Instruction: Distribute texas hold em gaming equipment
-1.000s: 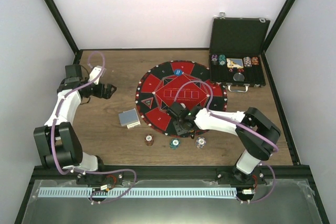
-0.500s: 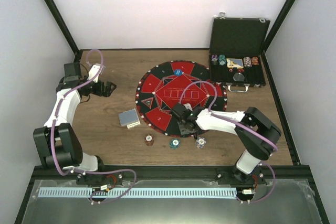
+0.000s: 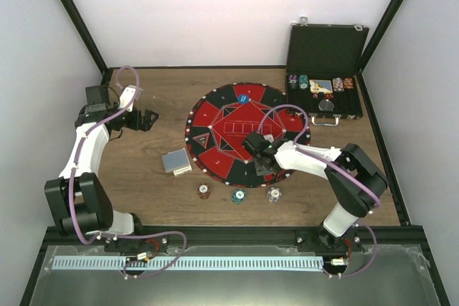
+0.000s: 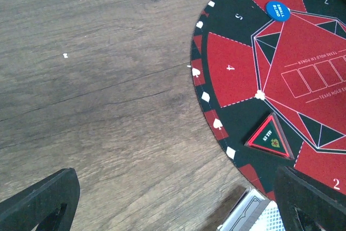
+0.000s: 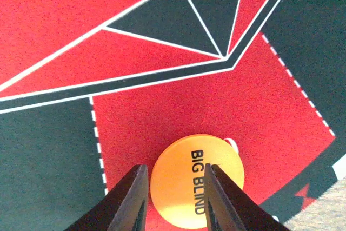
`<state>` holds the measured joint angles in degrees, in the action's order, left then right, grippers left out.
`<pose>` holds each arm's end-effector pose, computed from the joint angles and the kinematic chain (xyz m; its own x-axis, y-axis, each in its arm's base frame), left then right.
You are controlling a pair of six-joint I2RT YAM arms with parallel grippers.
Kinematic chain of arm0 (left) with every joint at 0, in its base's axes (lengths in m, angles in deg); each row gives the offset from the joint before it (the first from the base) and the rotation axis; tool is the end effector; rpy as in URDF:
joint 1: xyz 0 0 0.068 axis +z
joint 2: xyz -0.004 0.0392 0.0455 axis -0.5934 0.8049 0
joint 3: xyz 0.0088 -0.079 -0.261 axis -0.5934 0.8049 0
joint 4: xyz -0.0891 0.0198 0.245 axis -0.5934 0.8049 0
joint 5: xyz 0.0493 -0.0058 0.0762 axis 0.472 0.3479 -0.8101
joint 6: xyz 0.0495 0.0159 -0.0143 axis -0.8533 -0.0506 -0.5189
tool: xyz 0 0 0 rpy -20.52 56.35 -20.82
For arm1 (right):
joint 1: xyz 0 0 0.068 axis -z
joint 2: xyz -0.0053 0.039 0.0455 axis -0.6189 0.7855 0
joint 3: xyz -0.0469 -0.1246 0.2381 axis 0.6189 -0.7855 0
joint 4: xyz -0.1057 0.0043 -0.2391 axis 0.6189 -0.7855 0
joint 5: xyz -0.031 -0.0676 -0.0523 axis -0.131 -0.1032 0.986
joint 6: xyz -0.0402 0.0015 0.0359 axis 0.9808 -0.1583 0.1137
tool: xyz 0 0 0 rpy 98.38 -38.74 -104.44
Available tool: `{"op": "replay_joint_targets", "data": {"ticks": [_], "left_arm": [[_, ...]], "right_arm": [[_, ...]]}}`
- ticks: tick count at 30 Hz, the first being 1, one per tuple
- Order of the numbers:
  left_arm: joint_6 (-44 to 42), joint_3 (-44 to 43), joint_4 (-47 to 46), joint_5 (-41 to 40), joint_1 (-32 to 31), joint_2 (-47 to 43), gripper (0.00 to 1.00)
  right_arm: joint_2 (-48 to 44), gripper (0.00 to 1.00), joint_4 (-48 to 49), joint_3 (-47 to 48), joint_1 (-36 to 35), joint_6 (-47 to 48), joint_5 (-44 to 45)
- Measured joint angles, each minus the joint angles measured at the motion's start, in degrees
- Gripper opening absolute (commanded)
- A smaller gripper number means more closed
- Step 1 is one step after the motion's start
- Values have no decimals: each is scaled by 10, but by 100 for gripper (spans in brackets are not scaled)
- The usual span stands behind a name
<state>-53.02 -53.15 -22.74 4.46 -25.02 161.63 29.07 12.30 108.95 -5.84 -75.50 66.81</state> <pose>0.2921 0.0394 0.2733 -0.6366 0.1848 -0.7488 0.4302 0.8909 -0.1459 0.2090 0.1856 0.1506 -0.9159 -0.2007 -0.3477 -0.1467 0.9735 -0.1756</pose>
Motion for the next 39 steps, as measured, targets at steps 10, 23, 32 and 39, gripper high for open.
{"op": "replay_joint_targets", "data": {"ticks": [10, 23, 32, 39], "left_arm": [[2, 0, 3, -21, 3, -2, 100], [4, 1, 15, -60, 14, -23, 100], [2, 1, 21, -60, 18, -28, 100], [2, 1, 22, -58, 22, -28, 100]], "right_arm": [[-43, 72, -49, 178, -106, 19, -49], [144, 77, -45, 288, -265, 9, -143], [150, 69, -51, 289, -261, 9, -147], [155, 63, -49, 289, -261, 9, -152]]}}
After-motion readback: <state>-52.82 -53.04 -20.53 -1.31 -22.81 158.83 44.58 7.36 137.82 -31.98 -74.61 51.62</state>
